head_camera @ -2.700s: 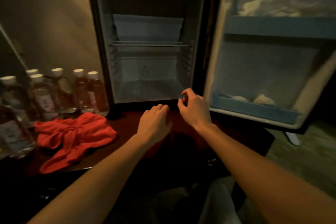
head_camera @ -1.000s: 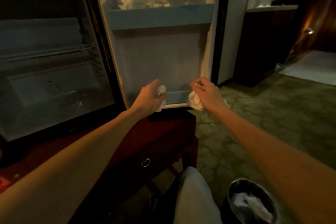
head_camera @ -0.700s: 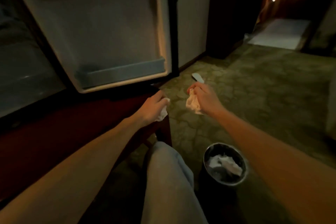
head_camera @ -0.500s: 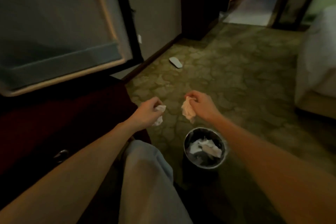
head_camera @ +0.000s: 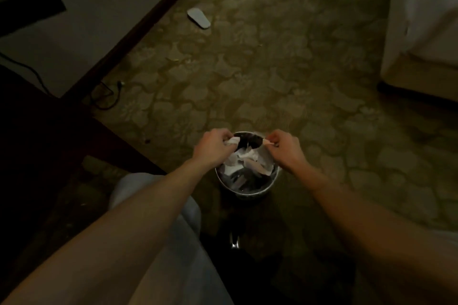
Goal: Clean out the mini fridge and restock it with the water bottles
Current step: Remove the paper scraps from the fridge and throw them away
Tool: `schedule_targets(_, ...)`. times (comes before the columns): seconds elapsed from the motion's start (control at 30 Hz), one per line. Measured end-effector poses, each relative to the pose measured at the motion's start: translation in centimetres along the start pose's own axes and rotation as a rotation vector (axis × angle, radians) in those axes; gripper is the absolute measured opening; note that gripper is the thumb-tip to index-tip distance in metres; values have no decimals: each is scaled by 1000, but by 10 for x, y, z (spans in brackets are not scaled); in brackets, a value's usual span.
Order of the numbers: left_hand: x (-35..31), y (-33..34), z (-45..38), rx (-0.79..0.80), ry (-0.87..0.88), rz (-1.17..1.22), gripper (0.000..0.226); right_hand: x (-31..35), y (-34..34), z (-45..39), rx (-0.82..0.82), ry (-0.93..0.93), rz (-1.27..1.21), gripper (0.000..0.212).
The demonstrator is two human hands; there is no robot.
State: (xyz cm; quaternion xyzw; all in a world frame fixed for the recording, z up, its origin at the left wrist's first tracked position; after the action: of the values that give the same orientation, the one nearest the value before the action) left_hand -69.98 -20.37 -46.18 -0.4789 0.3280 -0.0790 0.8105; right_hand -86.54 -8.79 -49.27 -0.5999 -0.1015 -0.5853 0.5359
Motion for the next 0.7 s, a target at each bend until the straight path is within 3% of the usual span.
schedule_targets(0.17, 12, 50, -20, 114, -68, -33, 33, -41, 14, -20, 24, 104, -37, 22)
schedule_targets(0.33, 18, 81, -25, 213, -46, 20, 58, -55, 32, -28, 66, 83, -2, 37)
schedule_targets(0.7, 37, 53, -12, 126, -39, 9, 53, -29, 30, -20, 20, 21, 71, 28)
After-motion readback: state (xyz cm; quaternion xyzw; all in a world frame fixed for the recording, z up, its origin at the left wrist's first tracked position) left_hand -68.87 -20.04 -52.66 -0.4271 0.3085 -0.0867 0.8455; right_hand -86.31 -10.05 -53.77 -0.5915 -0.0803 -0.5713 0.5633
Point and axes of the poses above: each hand's wrist, its own z-axis away from the middle knuckle, its own y-axis out of the palm, x = y × z, the point moved 7 cm from there along -z, towards the middle knuckle, and after that the axes turned 11 degrees about -z, right-handed, at the moved point
